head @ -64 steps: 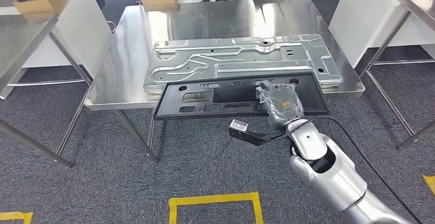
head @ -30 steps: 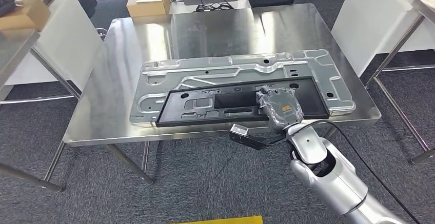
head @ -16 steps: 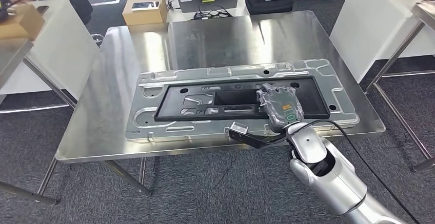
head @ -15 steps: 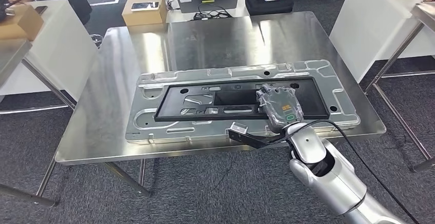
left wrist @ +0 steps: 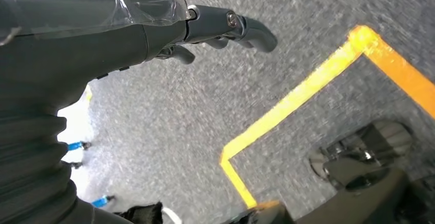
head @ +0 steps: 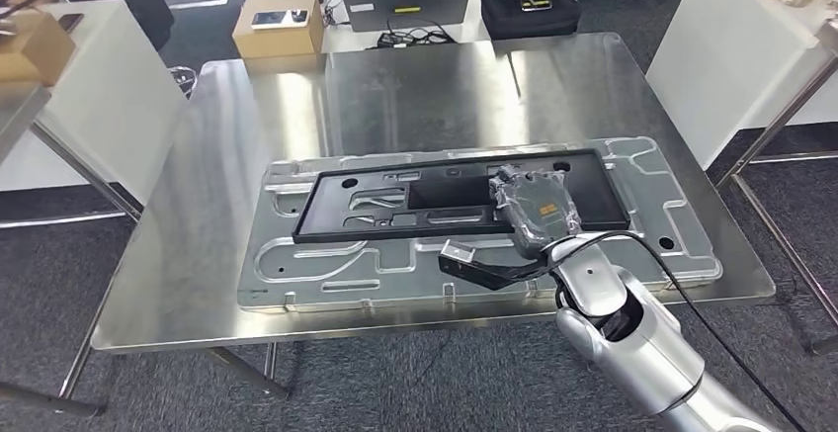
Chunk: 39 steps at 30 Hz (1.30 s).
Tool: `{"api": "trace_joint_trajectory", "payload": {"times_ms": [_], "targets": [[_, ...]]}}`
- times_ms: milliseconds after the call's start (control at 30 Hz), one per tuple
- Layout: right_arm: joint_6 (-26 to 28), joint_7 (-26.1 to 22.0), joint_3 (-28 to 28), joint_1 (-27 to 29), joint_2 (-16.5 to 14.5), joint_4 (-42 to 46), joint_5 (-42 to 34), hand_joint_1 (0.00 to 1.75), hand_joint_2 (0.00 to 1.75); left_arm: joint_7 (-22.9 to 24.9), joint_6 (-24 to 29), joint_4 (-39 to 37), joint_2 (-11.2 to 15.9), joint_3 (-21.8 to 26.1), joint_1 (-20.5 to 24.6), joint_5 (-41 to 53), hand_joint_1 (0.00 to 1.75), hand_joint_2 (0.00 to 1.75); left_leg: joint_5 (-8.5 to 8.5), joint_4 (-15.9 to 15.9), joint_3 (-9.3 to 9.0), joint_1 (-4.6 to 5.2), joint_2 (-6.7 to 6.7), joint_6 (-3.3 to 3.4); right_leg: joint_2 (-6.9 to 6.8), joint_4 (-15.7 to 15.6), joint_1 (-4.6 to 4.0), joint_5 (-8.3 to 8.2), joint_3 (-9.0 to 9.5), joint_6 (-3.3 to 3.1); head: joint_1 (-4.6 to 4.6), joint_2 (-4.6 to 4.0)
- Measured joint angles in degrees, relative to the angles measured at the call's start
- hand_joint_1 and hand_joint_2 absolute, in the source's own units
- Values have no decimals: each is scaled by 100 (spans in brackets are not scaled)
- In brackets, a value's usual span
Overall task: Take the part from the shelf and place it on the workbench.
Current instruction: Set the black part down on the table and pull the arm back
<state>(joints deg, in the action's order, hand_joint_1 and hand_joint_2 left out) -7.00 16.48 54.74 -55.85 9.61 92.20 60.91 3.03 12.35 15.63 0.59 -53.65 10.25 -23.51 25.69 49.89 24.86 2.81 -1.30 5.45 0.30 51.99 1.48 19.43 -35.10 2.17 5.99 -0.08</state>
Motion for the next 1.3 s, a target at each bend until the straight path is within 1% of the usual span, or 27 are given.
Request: {"api": "trace_joint_trajectory", "payload": {"times_ms": [67, 133, 200, 233, 267, 300, 333, 367, 400, 433, 533, 600, 633, 700, 733, 767, 800, 833, 867, 933, 967, 1067, 1133, 1200, 1233, 1267, 1300], "targets": [[2, -1, -2, -14, -7, -1, 3, 175, 175, 3, 6, 2, 3, 3, 18, 1, 0, 175, 63, 236, 85, -15, 13, -68, 2, -10, 32, 45, 64, -56, 2, -1], [3, 2, -3, -24, -14, -1, 6, 175, 175, 4, 10, 4, -1, 7, 37, -2, 0, 175, 268, 898, 462, -91, 33, -199, 4, -15, 49, 113, 137, -79, 6, -1], [3, 3, -1, -13, -17, -2, 6, 175, 175, 4, 13, 6, -2, 15, 81, -8, 0, 175, 573, 1689, 974, -190, 60, -305, 1, -14, 54, 197, 214, -72, 6, -1], [3, 2, 1, -4, -18, -2, 5, 175, 175, 3, 14, 7, -3, 20, 102, -10, 0, 175, 637, 1894, 1149, -222, 75, -331, -1, -13, 55, 245, 267, -64, 6, -1], [3, 1, 3, 3, -19, -3, 5, 175, 175, 4, 15, 8, -3, 23, 122, -8, 0, 175, 580, 1886, 1223, -239, 86, -339, -1, -14, 57, 297, 335, -55, 7, -1], [3, -2, 5, 4, -24, -3, 5, 175, 175, 10, 15, 8, -3, 25, 128, -4, 0, 175, 384, 1657, 1190, -243, 91, -326, 0, -17, 56, 350, 414, -45, 7, -1], [3, -4, 6, 1, -30, -2, 5, 175, 175, 16, 15, 8, -2, 25, 123, -1, 0, 175, 76, 1251, 1076, -232, 92, -287, 1, -28, 56, 401, 501, -36, 7, -1], [3, -7, 6, -4, -32, -3, 5, 175, 175, 24, 15, 7, 2, 25, 109, 2, 0, 175, -257, 791, 950, -207, 96, -225, 2, -51, 62, 444, 584, -25, 7, -1], [4, -9, 7, -8, -34, -5, 5, 175, 175, 32, 16, 5, 5, 25, 95, 5, 0, 175, -494, 414, 837, -175, 100, -157, 5, -91, 72, 473, 655, -7, 7, -1], [5, -9, 7, -14, -34, -10, 4, 175, 175, 35, 20, 5, 8, 24, 82, 6, 0, 175, -630, 146, 749, -141, 104, -93, 5, -136, 84, 494, 703, 19, 8, -1], [13, -8, 5, -26, -33, -18, 4, 175, 175, 47, 51, 4, 10, 23, 62, 40, 0, 175, -609, -122, 583, -100, 102, 26, -6, -131, 83, 491, 751, 109, 7, -1], [17, -14, 1, -32, -31, -16, 7, 175, 175, 10, 71, 4, 9, 22, 45, 87, 0, 175, -601, -187, 462, -129, 96, 67, -8, 160, 67, 647, 654, 128, 6, -2], [17, -18, -1, -30, -29, -16, 4, 175, 175, -24, 83, 4, 8, 21, 40, 113, 0, 175, -594, -205, 412, -143, 94, 82, -8, 486, 65, 807, 491, 131, 4, -2], [13, -27, -1, 0, -21, -16, -2, 175, 175, -80, 105, 4, 4, 20, 41, 154, 0, 175, -544, -197, 372, -122, 83, 113, -6, 1337, 50, 1128, -13, 152, 4, -1], [9, -28, -1, 26, -13, -16, -4, 131, 131, -94, 110, 4, 1, 19, 35, 164, 0, 175, -512, -193, 347, -114, 74, 114, -6, 1633, 44, 1193, -238, 165, 4, -1], [5, -30, -1, 49, -4, -16, -5, 87, 87, -110, 107, 4, -1, 17, 24, 168, 0, 175, -472, -184, 315, -109, 65, 107, -6, 1723, 37, 1141, -375, 174, 4, -1], [2, -31, -1, 62, 5, -16, -5, 44, 44, -131, 96, 4, -2, 17, 11, 167, 0, 175, -424, -166, 276, -106, 58, 93, -7, 1560, 35, 945, -394, 177, 4, -1], [1, -33, -3, 67, 12, -16, -6, 0, 0, -155, 85, 4, -2, 16, 2, 166, 0, 175, -370, -139, 236, -106, 55, 74, -8, 1198, 35, 649, -312, 172, 4, -1], [2, -33, -6, 68, 20, -16, -6, 0, 0, -178, 78, 4, -2, 16, -3, 167, 0, 175, -310, -107, 203, -105, 54, 49, -9, 756, 35, 342, -191, 163, 4, -1], [4, -32, -11, 71, 35, -17, -6, 0, 0, -209, 81, 4, -1, 16, 3, 170, 0, 175, -202, -25, 192, -84, 52, -4, -11, 121, 27, 78, 8, 118, 4, -1], [7, -32, -14, 83, 45, -16, -5, 0, 0, -217, 91, 4, -1, 15, 2, 170, 0, 175, -162, 12, 199, -72, 52, -28, -10, 16, 24, 75, 39, 88, 4, 1], [7, -33, -21, 94, 57, -6, -4, 0, 0, -211, 128, 5, 7, 14, -5, 159, 0, 175, -48, 117, 218, -68, 54, -103, -10, 19, 56, 85, 78, 9, 8, 2], [-2, -29, -21, 71, 50, 0, -4, 0, 0, -201, 139, 6, 9, 15, 15, 147, 0, 175, 177, 584, 453, -121, 65, -210, -9, 17, 84, 93, 105, -12, 10, -1], [-11, -25, -21, 70, 46, 1, -4, 0, 0, -196, 133, 9, 4, 19, 51, 127, 0, 175, 510, 1451, 932, -203, 82, -314, -13, 17, 87, 114, 111, -21, 11, -1], [-15, -24, -20, 77, 47, 1, -4, 0, 0, -195, 127, 10, 3, 22, 72, 116, 0, 175, 611, 1793, 1141, -234, 89, -343, -15, 18, 87, 125, 115, -21, 11, -1], [-18, -24, -20, 85, 48, 1, -4, 0, 0, -193, 119, 11, 3, 24, 90, 109, 0, 175, 613, 1939, 1259, -253, 94, -357, -14, 18, 87, 135, 123, -19, 11, -1], [-19, -24, -19, 89, 47, 1, -4, 0, 0, -189, 111, 11, 2, 25, 103, 105, 0, 175, 501, 1844, 1259, -262, 96, -354, -10, 18, 86, 145, 138, -15, 11, -1]]}}
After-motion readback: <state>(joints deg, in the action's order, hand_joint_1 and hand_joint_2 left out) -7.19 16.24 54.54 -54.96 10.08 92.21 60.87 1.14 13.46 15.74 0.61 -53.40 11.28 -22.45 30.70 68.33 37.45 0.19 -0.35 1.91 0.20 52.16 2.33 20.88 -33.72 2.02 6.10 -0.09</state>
